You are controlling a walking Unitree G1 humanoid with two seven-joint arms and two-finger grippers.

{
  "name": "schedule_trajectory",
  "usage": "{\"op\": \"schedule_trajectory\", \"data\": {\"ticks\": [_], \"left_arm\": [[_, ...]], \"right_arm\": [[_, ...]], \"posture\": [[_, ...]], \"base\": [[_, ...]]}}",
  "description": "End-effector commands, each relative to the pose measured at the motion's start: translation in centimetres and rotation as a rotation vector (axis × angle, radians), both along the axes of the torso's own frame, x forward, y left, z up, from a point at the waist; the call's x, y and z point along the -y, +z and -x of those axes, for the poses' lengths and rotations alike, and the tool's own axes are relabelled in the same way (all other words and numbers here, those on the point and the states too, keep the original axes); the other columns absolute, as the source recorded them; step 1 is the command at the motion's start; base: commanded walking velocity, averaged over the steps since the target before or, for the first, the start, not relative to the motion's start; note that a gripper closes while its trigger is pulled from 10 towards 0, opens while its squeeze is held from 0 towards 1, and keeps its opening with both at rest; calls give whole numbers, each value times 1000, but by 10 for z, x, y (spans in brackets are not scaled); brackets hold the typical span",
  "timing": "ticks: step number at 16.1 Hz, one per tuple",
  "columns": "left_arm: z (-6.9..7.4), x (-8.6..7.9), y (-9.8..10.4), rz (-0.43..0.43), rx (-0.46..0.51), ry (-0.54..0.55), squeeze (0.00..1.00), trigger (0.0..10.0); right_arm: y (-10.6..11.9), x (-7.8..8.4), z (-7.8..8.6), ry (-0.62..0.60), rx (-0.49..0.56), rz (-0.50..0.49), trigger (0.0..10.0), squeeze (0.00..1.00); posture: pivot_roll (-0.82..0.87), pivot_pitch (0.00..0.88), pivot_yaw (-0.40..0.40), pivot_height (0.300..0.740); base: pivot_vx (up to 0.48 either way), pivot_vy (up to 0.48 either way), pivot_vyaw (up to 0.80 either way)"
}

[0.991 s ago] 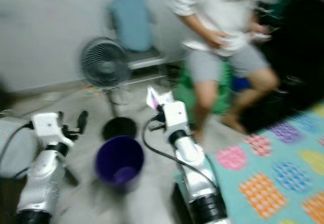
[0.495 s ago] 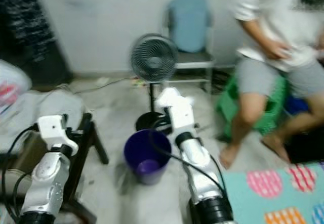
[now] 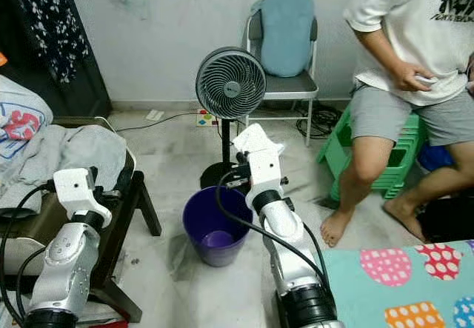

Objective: Clean up the room

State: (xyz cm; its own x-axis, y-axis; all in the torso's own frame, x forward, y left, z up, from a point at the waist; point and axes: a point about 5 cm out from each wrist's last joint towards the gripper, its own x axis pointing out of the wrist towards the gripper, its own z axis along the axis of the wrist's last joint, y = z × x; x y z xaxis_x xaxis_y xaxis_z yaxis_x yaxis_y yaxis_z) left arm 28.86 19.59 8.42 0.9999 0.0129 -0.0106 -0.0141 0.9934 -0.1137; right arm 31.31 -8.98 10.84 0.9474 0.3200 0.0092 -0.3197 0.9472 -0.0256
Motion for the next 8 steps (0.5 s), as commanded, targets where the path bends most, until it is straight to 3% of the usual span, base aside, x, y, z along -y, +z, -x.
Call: {"op": "schedule_trajectory", "data": {"ticks": [1,6,8], "left_arm": [[-2,0,6,-4,20,-14,0,10000],[-3,0,6,-2,21,-15,0,10000],[-3,0,6,-1,20,-15,0,10000]], "right_arm": [[2,-2,0,2,5,-5,10000,0],[2,-2,-1,3,7,1,10000,0],[2,-2,-1,2,7,-2,10000,0]], "posture": [[-83,0,-37,740],[-82,0,-37,740],[-82,0,-37,740]], "base": [[0,0,0],[0,0,0],[0,0,425]]}}
